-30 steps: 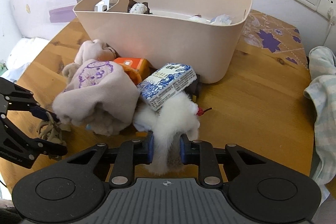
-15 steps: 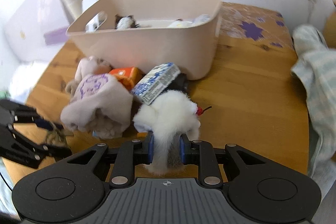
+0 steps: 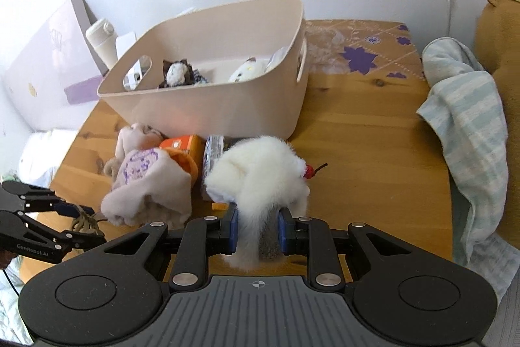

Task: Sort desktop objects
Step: 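Carry the claw clip with the left gripper into the basket while the right carries the plush there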

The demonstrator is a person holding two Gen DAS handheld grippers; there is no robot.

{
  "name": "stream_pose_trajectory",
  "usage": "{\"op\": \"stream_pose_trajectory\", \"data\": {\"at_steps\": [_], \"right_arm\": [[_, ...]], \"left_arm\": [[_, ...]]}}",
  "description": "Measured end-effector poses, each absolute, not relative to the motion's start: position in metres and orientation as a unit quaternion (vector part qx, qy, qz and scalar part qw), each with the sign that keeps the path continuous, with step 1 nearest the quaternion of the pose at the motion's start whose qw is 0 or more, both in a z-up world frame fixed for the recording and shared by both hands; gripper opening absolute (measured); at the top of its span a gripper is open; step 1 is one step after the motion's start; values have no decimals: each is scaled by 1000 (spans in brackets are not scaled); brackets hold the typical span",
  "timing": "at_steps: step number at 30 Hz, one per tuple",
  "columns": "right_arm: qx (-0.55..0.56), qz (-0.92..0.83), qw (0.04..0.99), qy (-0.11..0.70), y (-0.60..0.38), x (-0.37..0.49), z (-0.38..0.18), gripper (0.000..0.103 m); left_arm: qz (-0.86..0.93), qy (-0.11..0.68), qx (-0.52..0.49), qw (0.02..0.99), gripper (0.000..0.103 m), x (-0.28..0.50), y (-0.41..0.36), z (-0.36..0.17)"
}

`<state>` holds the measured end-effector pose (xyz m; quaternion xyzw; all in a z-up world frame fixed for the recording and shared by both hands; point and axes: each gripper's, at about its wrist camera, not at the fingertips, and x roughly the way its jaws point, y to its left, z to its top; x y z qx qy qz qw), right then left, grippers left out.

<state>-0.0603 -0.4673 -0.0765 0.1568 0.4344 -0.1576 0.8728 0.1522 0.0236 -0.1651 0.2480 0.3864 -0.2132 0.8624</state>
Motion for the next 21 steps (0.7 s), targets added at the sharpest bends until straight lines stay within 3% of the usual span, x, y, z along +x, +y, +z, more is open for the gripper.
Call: {"op": "stream_pose_trajectory", "data": {"at_steps": [21], "right_arm": [[130, -126, 903, 390, -464, -39, -36, 22]], "left_arm": [[-225, 313, 235, 892, 62, 153, 19, -111]]}}
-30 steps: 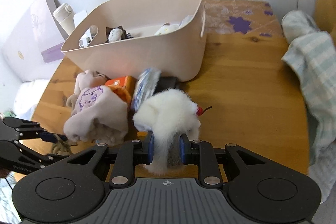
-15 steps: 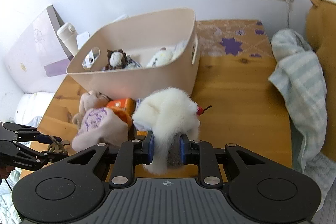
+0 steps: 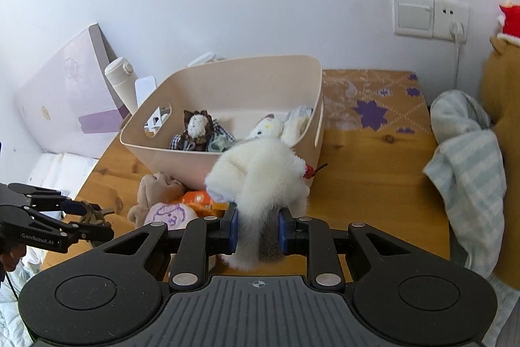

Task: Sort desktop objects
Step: 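Carry the claw clip with the left gripper into the basket while the right carries the plush there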

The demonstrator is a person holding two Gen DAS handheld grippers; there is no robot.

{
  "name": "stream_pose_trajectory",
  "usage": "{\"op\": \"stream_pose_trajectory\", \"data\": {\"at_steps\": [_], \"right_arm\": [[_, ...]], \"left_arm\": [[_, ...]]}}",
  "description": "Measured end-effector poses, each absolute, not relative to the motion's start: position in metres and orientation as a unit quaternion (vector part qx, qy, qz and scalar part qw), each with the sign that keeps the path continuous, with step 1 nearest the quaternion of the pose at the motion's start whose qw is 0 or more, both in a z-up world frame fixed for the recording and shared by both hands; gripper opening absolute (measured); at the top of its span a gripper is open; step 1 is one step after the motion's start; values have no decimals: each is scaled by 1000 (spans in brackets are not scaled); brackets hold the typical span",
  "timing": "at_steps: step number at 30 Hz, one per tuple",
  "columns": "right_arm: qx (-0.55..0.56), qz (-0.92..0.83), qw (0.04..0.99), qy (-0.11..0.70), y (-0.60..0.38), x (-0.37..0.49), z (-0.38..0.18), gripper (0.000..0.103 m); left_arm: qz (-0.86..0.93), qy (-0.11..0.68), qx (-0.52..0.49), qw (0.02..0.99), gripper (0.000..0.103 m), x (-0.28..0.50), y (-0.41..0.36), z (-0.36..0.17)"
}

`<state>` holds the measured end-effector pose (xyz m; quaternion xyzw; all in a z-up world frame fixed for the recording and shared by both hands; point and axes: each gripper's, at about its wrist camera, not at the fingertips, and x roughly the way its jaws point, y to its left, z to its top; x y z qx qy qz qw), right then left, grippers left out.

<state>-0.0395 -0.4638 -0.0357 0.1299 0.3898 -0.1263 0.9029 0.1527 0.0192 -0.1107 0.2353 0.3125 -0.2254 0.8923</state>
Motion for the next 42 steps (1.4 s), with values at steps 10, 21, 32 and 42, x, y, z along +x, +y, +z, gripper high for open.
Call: {"op": "stream_pose_trajectory", "data": {"at_steps": [10, 21, 32, 42], "right_arm": [[106, -126, 914, 370, -473, -25, -14, 22], [76, -115, 928, 347, -476, 11, 5, 22], [48, -118, 925, 359, -472, 53, -4, 22], [63, -131, 909, 390, -489, 72, -32, 22]], "left_arm": [[-226, 282, 225, 905, 62, 163, 12, -84], [-239, 231, 226, 916, 62, 184, -19, -44], [-224, 214, 244, 919, 62, 222, -65, -36], [-191, 246, 272, 911, 62, 258, -81, -63]]}}
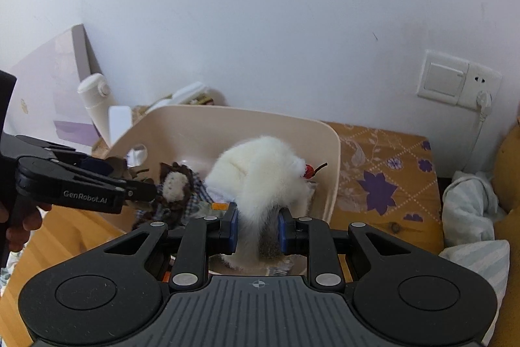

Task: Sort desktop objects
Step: 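Carry the claw clip with the left gripper into the basket while the right carries the plush there, then open both grippers to drop the clip and plush in the basket, then withdraw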

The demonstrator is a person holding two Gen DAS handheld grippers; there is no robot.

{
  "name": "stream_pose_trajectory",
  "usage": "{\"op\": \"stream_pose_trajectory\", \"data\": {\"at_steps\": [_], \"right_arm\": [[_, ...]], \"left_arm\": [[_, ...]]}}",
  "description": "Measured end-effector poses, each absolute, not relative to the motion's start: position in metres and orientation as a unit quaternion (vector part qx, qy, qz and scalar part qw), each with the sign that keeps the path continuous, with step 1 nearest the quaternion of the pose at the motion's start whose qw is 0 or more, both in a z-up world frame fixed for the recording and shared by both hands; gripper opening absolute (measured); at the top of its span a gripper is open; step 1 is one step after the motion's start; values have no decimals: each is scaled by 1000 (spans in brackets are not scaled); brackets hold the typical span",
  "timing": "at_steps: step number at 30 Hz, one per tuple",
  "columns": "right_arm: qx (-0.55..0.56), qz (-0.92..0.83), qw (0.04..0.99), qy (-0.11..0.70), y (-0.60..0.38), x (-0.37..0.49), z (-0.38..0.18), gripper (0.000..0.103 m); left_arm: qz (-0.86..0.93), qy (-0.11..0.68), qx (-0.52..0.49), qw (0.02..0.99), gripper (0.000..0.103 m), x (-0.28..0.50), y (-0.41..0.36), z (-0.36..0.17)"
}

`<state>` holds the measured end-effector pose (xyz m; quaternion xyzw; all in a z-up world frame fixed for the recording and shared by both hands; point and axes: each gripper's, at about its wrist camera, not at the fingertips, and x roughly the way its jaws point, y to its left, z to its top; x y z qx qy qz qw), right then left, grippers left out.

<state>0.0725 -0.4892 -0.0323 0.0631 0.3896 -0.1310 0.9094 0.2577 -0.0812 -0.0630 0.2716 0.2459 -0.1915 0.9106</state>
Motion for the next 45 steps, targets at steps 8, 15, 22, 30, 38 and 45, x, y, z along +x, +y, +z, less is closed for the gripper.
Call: {"op": "stream_pose_trajectory", "data": {"at_steps": [8, 15, 22, 30, 38, 45], "right_arm": [[48, -122, 902, 412, -490, 92, -50, 22], [49, -127, 886, 443, -495, 105, -72, 22], [68, -126, 882, 449, -499, 100, -77, 49], [78, -98, 896, 425, -498, 84, -65, 74], [89, -95, 909, 396, -496, 60, -47, 78], [102, -89, 912, 388, -494, 39, -40, 78]], "left_arm": [[-190, 242, 261, 915, 62, 269, -90, -70], [-179, 242, 289, 909, 62, 272, -105, -86], [-185, 244, 311, 900, 63, 268, -111, -95], [-207, 247, 317, 892, 76, 261, -97, -92], [-215, 229, 288, 905, 76, 247, -75, -75], [-229, 219, 262, 912, 77, 226, -39, -60]]}}
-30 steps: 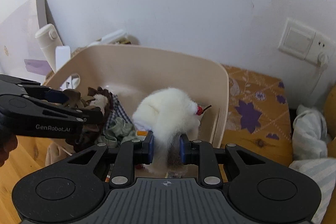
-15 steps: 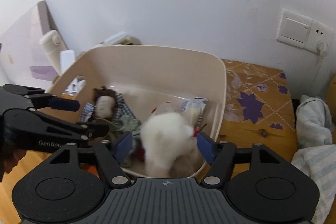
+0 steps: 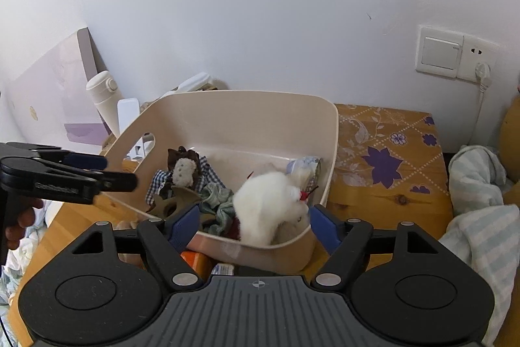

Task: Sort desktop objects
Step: 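Open both grippers to drop the clip and plush in the basket, then withdraw, then grasp the beige sock with the left gripper while the right grasps the white-blue tube packet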

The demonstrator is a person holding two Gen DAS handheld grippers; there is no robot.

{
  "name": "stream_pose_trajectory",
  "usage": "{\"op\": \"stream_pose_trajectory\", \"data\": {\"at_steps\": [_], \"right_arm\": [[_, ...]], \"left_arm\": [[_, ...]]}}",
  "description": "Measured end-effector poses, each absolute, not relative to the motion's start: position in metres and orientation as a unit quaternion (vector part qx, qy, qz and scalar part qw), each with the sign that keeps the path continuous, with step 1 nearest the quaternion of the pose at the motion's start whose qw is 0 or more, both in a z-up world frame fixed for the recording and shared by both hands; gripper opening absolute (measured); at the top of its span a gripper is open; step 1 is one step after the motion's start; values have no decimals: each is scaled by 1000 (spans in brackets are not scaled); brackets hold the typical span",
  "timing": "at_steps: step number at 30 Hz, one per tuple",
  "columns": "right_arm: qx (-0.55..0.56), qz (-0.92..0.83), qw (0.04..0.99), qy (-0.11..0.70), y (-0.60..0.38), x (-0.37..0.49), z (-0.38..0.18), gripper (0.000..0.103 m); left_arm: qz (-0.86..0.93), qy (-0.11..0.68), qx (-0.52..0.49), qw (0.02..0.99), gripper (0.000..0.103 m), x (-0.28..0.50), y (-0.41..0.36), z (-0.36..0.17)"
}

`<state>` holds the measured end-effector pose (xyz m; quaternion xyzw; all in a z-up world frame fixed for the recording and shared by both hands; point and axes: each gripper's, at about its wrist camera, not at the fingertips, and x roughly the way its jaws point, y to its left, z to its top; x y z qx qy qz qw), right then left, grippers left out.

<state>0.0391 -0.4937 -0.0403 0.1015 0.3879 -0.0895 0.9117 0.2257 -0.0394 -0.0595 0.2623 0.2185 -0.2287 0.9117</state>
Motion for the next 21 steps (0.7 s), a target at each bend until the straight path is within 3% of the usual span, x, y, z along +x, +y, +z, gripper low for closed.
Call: {"op": "stream_pose_trajectory", "data": {"at_steps": [21], "right_arm": [[188, -85, 845, 493, -499, 21, -115, 73]], "left_arm": [[-195, 325, 232, 896, 77, 243, 23, -101]]}}
